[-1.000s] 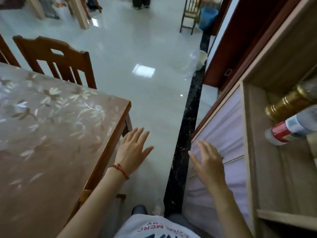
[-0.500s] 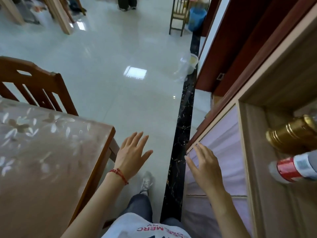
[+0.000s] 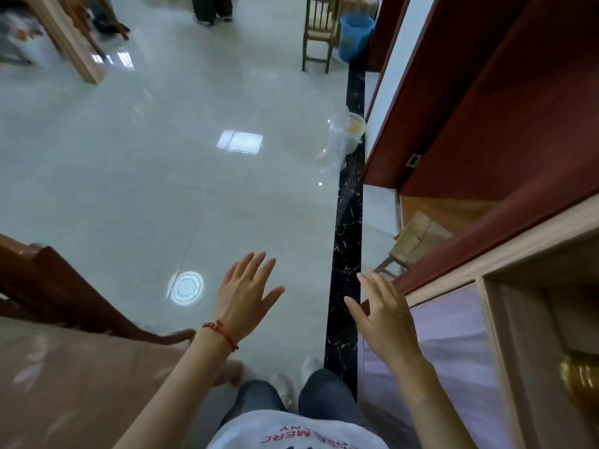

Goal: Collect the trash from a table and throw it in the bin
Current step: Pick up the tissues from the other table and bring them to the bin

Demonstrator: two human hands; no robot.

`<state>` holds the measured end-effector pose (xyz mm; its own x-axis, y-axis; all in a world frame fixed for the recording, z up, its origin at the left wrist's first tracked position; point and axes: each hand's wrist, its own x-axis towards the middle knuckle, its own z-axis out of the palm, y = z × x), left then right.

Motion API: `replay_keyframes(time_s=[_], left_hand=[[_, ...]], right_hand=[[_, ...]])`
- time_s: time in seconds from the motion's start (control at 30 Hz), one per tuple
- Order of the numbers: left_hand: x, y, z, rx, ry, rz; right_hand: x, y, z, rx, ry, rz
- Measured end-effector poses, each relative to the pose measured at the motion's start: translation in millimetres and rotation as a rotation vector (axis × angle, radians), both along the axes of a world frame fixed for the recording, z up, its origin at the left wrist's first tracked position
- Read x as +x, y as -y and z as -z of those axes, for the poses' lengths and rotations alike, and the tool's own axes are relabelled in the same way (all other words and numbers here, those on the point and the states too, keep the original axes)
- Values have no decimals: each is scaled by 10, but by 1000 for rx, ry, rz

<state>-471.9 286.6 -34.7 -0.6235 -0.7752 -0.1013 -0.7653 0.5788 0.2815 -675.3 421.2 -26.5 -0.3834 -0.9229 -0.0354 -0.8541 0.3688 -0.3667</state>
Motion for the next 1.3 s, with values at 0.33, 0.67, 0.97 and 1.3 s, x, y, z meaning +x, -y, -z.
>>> replay_keyframes(time_s=[0.33,0.67,0.97,1.3], left_hand=[[-1065,1199,15,16,2,-48],[-1742,2264,47,40,38,-87],[-1905,3463,145,46,9,-165],[-1501,4298,131,38,-20,-440]], right_hand=[[-1048,1322,-82,17,28,-3],[-1802,2480,-80,-8,46,-54],[-2019,3791,70,69,-6,-145],[-1785,5289,31,26,-69,-432]])
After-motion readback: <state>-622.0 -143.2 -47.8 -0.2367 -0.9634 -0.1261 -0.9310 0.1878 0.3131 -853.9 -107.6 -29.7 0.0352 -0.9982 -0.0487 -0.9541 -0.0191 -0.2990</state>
